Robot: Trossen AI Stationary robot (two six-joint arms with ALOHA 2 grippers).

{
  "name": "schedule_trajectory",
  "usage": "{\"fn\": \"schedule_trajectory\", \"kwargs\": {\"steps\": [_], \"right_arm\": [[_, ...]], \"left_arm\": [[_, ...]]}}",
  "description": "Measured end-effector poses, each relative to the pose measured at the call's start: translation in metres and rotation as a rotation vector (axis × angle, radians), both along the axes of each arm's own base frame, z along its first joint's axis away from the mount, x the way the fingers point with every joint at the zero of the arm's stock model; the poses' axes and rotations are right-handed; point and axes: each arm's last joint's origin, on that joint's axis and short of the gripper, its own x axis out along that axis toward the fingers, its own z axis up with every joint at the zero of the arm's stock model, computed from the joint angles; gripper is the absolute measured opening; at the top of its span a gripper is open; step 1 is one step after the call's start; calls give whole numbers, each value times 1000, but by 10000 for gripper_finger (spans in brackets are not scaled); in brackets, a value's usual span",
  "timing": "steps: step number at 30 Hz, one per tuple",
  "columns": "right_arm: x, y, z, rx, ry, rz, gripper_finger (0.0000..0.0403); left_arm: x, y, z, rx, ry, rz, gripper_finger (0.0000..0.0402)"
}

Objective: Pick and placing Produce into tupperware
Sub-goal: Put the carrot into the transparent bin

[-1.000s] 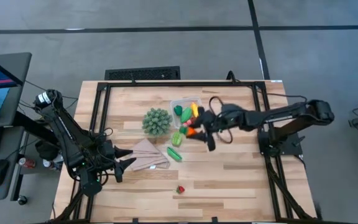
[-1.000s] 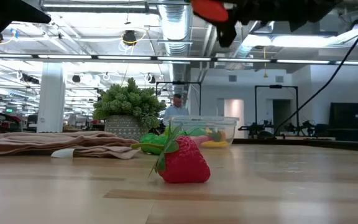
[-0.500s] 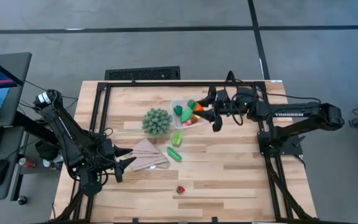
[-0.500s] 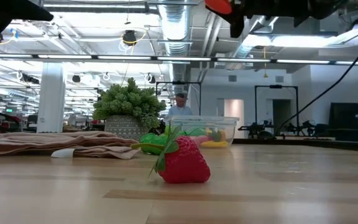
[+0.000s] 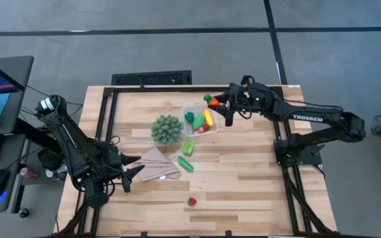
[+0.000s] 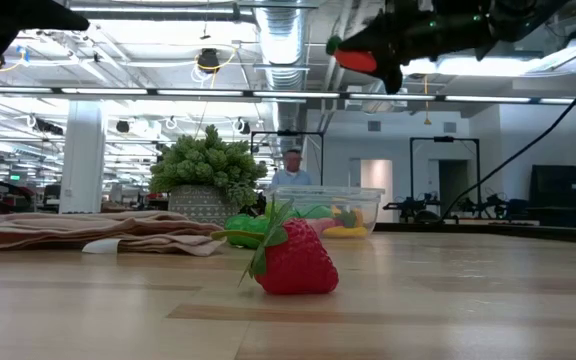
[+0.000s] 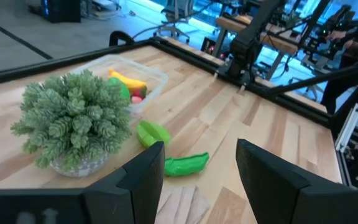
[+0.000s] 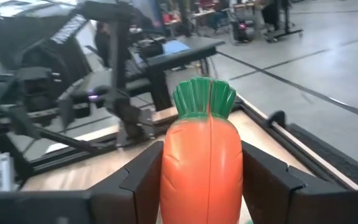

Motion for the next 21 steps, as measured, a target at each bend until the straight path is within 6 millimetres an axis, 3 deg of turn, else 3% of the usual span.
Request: {"fn": "schedule_trajectory", "kwargs": {"steps": [10, 21], "right_arm": [[4, -13, -13, 27, 53, -75, 179], [34, -21, -67, 114, 224, -79, 179]], "left_arm": [[0, 1, 1, 23, -33, 23, 190], [0, 2, 2, 11, -70, 45, 190]]}}
